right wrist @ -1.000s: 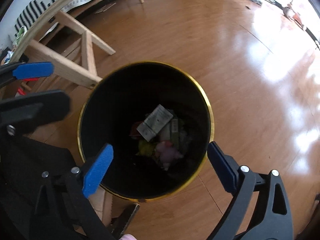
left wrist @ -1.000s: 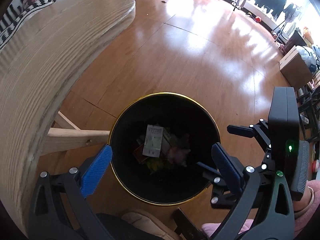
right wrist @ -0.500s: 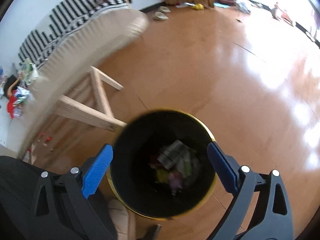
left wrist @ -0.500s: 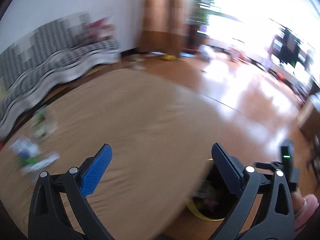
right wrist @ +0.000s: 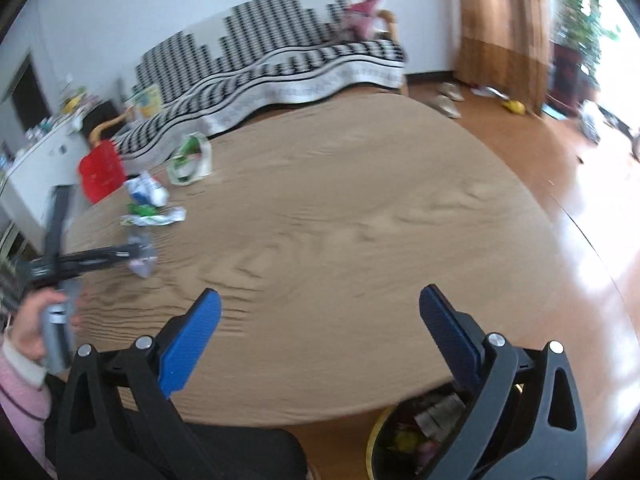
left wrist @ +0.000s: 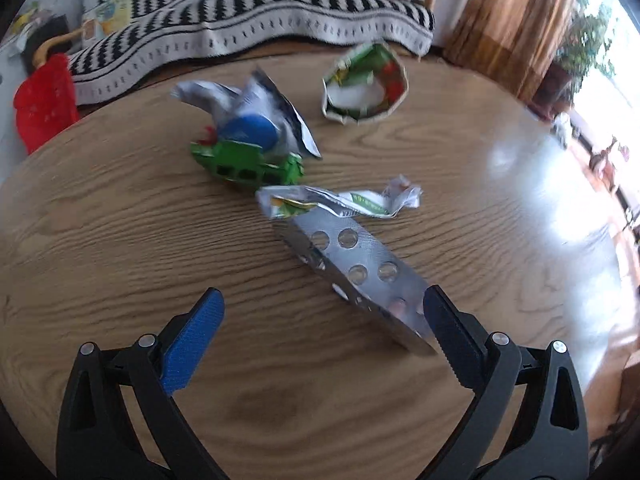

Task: Collect trash
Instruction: 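Return both tools to the remaining trash on the table, then grasp the foil blister pack with the left tool while the right tool grasps the white-green tube wrapper, then carry both items over the black bin and open both tools to drop them, then return both tools toward the table, then grasp the green toy car with the left tool while the right tool grasps the white-blue WIPES packet, then carry both items over the black bin and open both tools to drop them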

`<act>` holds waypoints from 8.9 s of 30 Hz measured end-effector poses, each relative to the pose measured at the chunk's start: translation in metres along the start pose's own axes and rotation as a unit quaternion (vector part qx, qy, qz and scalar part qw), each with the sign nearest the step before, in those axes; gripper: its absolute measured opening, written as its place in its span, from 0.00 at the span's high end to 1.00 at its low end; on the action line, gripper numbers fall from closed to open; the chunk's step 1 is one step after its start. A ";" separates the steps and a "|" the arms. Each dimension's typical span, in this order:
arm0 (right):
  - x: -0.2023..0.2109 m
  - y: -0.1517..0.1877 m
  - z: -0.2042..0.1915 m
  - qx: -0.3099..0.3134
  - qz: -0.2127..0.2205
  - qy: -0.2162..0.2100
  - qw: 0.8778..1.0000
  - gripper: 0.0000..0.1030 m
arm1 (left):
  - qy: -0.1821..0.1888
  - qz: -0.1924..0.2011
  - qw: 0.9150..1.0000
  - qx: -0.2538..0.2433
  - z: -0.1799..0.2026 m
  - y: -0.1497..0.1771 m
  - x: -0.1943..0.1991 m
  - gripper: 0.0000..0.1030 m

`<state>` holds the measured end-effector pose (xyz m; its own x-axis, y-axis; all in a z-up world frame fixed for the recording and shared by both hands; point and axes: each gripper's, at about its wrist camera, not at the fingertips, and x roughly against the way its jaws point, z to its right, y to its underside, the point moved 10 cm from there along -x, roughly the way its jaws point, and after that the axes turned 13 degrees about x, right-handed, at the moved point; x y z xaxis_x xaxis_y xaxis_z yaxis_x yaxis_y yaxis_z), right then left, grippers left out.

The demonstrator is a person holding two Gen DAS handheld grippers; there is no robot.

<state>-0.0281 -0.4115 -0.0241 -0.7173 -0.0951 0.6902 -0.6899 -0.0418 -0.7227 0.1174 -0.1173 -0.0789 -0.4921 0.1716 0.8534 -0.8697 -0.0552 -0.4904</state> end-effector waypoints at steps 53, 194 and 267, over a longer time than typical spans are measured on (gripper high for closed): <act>-0.202 -0.083 -0.283 0.301 -0.093 -0.149 0.937 0.78 | 0.055 0.003 0.998 0.003 -0.120 -0.011 0.026 0.83; -0.198 -0.161 -0.249 0.284 -0.009 -0.085 0.955 0.07 | -0.056 0.051 0.991 0.111 -0.144 -0.112 -0.016 0.06; -0.187 -0.102 -0.238 0.200 -0.062 -0.131 0.969 0.47 | 0.017 0.092 0.995 0.033 -0.123 -0.040 0.060 0.48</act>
<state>0.1532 -0.1524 -0.0709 -0.5460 -0.3127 0.7772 -0.6375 -0.4467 -0.6277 0.1276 0.0158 -0.0299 -0.6424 0.1862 0.7434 -0.7663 -0.1535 -0.6238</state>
